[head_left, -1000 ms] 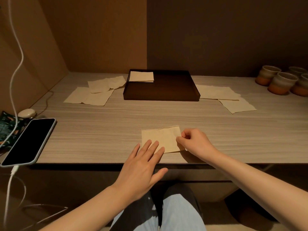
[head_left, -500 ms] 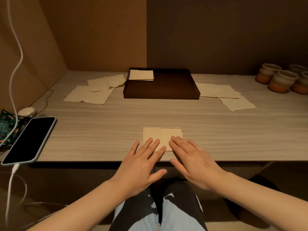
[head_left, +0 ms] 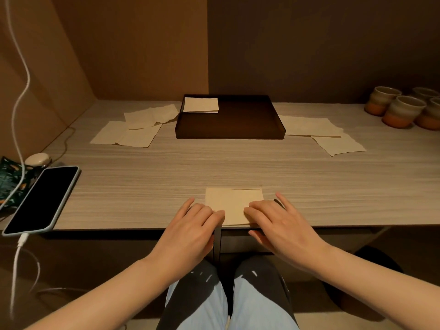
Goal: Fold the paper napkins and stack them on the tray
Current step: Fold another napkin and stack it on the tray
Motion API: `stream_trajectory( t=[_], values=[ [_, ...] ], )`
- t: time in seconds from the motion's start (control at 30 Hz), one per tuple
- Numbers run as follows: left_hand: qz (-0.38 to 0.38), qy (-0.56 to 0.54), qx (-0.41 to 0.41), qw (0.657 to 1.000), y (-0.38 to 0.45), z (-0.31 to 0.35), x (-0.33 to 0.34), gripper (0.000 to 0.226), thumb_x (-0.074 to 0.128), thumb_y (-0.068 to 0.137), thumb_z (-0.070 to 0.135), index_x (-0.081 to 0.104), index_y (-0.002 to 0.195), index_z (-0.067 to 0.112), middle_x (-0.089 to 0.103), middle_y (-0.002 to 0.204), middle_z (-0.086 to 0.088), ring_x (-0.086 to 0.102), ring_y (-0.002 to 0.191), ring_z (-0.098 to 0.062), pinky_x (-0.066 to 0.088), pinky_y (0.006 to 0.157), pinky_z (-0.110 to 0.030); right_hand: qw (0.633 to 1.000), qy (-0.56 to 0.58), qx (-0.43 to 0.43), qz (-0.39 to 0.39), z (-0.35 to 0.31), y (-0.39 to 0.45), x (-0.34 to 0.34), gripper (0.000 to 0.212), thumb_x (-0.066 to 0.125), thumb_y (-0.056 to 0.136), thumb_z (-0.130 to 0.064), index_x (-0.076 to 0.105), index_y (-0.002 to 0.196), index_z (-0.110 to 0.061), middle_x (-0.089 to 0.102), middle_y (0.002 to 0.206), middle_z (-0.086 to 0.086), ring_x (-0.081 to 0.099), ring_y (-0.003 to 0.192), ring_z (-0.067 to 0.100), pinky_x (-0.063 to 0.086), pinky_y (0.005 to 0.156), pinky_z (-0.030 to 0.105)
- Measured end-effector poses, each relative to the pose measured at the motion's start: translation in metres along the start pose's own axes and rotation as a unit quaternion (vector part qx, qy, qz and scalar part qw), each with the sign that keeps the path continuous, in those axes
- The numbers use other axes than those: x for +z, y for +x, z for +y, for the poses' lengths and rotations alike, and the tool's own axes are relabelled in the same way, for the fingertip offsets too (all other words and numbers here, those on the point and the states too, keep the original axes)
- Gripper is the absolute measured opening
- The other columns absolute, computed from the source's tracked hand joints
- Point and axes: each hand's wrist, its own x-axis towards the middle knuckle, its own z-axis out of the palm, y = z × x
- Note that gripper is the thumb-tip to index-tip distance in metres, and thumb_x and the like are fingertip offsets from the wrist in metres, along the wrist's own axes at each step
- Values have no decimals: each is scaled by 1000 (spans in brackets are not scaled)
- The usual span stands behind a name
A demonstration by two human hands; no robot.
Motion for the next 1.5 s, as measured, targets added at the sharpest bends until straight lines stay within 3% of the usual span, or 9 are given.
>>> stream_trajectory(
  t=[0.13,0.23,0.4,0.67,0.87,1.07,1.23,1.37,1.5],
  values=[
    [32,-13,15,999,6,2,-2,33,69,77,16,64,109,16,55,83,3,54,79,-17,37,105,-39,998,3,-42,36,-4,10,-7,33,38,93,-23,59,116,-14,66,94,3,62,80,22,52,77,37],
    [17,-38,29,999,11,-3,-8,21,70,76,17,69,97,19,57,87,4,53,82,-15,40,101,-34,997,14,-60,41,-2,13,-10,22,47,94,-19,65,105,-17,66,89,0,61,79,21,51,84,38],
    [-17,-52,20,998,34,-24,-35,13,72,76,19,69,88,21,60,89,6,52,80,-12,38,63,-20,998,3,-49,33,14,40,-27,18,75,79,-11,68,95,-16,68,82,0,60,71,21,48,61,35],
    [-10,-10,-30,999,109,-80,-71,13,62,88,25,70,98,26,64,94,10,54,87,-9,54,68,-28,999,-42,-8,27,55,123,-75,8,64,90,-19,66,82,-17,60,62,-2,54,47,19,35,38,25],
    [-41,-150,-202,967,178,-131,-77,28,55,95,22,63,122,19,64,99,5,64,73,-5,53,62,-17,999,5,45,-9,102,205,-76,18,53,98,-25,69,107,-22,71,90,-1,64,76,16,48,59,27],
    [45,-288,-291,911,240,-190,-67,23,58,94,17,69,113,10,71,89,0,70,77,-10,61,68,-30,995,55,84,7,143,289,-59,22,56,96,-16,72,111,-17,71,100,5,66,91,25,56,75,36],
    [100,-234,-315,914,280,-237,-44,24,60,93,19,68,115,12,69,105,-3,63,89,-14,56,74,-27,990,86,84,68,168,334,-36,26,56,97,-17,69,119,-15,73,104,4,68,90,18,59,78,37],
    [128,-132,-241,953,291,-257,-23,28,55,95,15,64,121,16,69,101,-1,62,68,-9,51,58,-21,988,78,46,126,176,351,4,26,56,96,-12,69,118,-14,71,114,6,68,102,22,56,86,41],
    [48,-19,-157,986,294,-285,21,29,51,93,5,67,116,14,62,129,-7,66,100,-24,56,82,-40,993,67,56,85,182,367,56,15,52,94,-6,67,97,-9,66,106,8,66,91,28,54,76,46]
  ],
)
